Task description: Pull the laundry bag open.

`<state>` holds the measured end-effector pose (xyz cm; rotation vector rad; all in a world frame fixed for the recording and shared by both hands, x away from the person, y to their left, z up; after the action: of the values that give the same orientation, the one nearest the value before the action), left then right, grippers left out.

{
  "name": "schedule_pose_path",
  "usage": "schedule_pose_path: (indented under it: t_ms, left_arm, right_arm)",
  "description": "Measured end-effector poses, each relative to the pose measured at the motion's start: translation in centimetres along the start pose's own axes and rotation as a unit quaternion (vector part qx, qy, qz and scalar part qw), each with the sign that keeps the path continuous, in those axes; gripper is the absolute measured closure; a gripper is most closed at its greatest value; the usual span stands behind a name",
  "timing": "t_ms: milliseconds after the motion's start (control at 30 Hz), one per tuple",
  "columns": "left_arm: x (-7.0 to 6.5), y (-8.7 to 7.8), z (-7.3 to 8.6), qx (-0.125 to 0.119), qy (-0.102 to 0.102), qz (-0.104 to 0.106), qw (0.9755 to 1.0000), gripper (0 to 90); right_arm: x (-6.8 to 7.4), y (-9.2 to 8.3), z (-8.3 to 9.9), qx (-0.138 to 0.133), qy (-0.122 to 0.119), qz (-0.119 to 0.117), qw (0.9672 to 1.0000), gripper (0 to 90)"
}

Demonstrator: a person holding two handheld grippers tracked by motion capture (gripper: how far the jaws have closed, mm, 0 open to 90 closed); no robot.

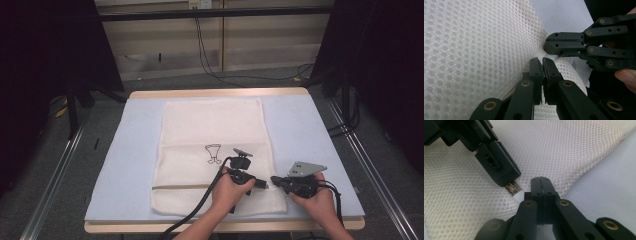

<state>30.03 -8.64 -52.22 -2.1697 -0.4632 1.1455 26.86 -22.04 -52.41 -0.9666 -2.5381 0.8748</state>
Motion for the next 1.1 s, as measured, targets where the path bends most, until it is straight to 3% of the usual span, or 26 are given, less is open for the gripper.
schedule_pose_path:
  t_ms: [300, 467, 600, 700, 800, 867, 1100]
  left_arm:
    - [0.3, -0.5, 0.1, 0.003, -0.006, 0.0, 1.0, 87.4]
    - [0.8, -1.3, 0.3, -0.002, -0.031, 0.017, 0.9994, 87.5]
    - [1.0, -1.7, 0.5, -0.002, -0.023, 0.019, 0.9996, 87.5]
    - [1.0, -1.9, 0.5, -0.004, -0.036, 0.02, 0.9991, 87.4]
    - [1.4, -2.3, 0.6, 0.001, -0.031, 0.016, 0.9994, 87.4]
    - [1.5, -2.5, 0.6, -0.001, -0.041, 0.019, 0.999, 87.4]
    - [2.1, -3.3, 0.7, 0.005, -0.041, 0.02, 0.999, 87.4]
  right_arm:
    - [0.0, 0.0, 0.1, 0.002, -0.002, -0.002, 1.0, 90.0]
    - [0.0, 0.1, 0.1, 0.003, -0.001, -0.003, 1.0, 90.0]
    - [0.0, 0.1, 0.1, 0.002, 0.0, -0.003, 1.0, 90.0]
    - [0.1, 0.1, 0.1, 0.004, -0.003, 0.003, 1.0, 90.0]
    - [0.1, 0.0, 0.1, 0.003, -0.004, 0.002, 1.0, 90.0]
    - [0.1, 0.1, 0.1, 0.002, -0.004, 0.0, 1.0, 90.0]
    - [0.1, 0.1, 0.1, 0.003, -0.004, 0.003, 1.0, 90.0]
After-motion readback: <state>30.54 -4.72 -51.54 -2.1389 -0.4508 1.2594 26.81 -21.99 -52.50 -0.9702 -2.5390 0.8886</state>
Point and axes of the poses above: each handheld gripper's, and its own axes: y roughly forward along the jaws, z roughly out of its underside, x roughly to its left, the point moved 6 cm from there along y, roughly forward along the jaws, and after that the axes turned 4 degrees about -z, right-handed, at the moved point
